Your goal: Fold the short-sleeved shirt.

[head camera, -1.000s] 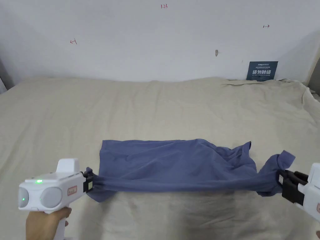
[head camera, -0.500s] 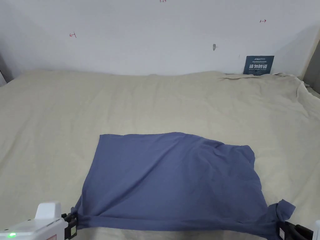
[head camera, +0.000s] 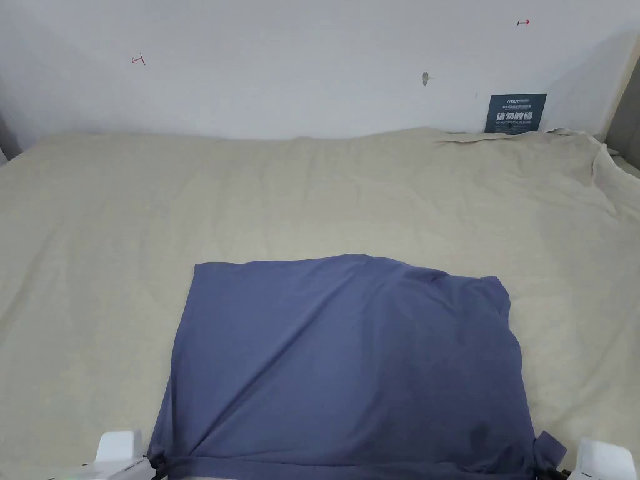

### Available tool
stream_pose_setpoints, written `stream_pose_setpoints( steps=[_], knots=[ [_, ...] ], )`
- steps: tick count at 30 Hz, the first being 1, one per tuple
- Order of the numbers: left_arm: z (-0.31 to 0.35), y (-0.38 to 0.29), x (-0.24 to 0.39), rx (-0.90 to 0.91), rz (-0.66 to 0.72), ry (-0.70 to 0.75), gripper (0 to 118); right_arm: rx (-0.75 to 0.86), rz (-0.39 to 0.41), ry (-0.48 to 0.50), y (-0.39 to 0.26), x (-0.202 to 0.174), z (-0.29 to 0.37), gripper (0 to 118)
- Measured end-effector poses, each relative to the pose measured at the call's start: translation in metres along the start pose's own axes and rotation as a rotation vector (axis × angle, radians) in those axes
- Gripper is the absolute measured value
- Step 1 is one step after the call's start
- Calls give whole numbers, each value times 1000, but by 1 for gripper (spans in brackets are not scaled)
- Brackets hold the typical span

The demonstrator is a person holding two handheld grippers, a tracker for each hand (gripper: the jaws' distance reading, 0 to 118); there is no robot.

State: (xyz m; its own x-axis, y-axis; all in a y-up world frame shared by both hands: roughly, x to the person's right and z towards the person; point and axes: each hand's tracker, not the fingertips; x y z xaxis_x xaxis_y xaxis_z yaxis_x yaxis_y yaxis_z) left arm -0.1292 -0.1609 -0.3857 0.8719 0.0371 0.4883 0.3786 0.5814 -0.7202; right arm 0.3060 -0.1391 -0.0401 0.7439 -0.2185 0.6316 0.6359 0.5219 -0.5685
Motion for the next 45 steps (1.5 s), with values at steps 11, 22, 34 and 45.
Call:
stream_pose_setpoints(
  steps=[11,22,34,45],
  knots=[
    [35,11,-3,13,111,-4,114,20,25,-41,3,-12,19,78],
    [109,75,16,358,128,-47,116,409,97,22,61,-38,113,86],
    [137,94,67,656,-2,69,84,728,195,-86,66,-83,157,80],
    [134,81,77,719,-4,31,0,810,210,-139,61,-82,149,0]
  ],
)
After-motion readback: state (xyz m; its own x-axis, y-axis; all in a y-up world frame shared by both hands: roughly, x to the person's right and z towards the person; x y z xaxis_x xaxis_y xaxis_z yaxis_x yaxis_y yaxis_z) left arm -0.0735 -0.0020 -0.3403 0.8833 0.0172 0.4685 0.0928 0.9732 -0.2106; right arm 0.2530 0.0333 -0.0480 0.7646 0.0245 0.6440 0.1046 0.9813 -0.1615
